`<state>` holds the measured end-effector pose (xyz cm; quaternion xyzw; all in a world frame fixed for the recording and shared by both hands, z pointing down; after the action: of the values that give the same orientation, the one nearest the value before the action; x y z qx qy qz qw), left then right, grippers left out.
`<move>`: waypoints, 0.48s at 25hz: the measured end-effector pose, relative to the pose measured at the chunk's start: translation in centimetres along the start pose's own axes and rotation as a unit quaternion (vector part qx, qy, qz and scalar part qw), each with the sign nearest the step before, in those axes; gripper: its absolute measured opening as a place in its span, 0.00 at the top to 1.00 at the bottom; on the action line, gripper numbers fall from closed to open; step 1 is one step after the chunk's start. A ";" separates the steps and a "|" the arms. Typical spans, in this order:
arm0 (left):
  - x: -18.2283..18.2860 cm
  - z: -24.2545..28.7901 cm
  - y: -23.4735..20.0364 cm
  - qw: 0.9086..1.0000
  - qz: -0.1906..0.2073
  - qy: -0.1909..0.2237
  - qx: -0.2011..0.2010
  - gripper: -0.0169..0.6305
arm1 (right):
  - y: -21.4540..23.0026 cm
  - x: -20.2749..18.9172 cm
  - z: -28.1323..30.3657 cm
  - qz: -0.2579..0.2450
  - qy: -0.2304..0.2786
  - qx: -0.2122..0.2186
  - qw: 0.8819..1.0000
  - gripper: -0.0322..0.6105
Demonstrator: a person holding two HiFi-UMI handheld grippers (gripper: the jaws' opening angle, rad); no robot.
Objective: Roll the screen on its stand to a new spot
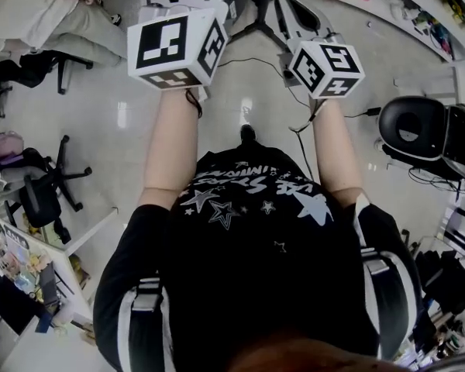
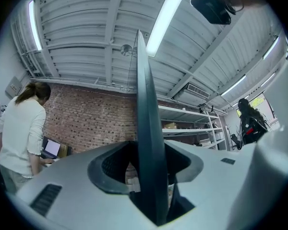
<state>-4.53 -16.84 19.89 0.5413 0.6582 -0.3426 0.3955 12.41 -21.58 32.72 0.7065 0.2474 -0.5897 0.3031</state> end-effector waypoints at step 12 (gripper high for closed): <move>1.9 -4.7 0.6 1.000 -0.006 0.008 0.004 0.63 | -4.7 -0.6 -6.6 0.000 -0.008 -0.038 0.999 0.94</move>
<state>-4.87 -11.73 20.33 0.5415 0.6632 -0.3436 0.3858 13.50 -13.52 33.46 0.6899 0.2672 -0.5854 0.3316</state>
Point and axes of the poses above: the fingertips, and each gripper's own axes: z forward along the fingers, y to its right, x out of its top, the point moved 6 cm from there along -z, backward along the fingers, and after that the axes turned 7 degrees about y, right-handed, at the moved point
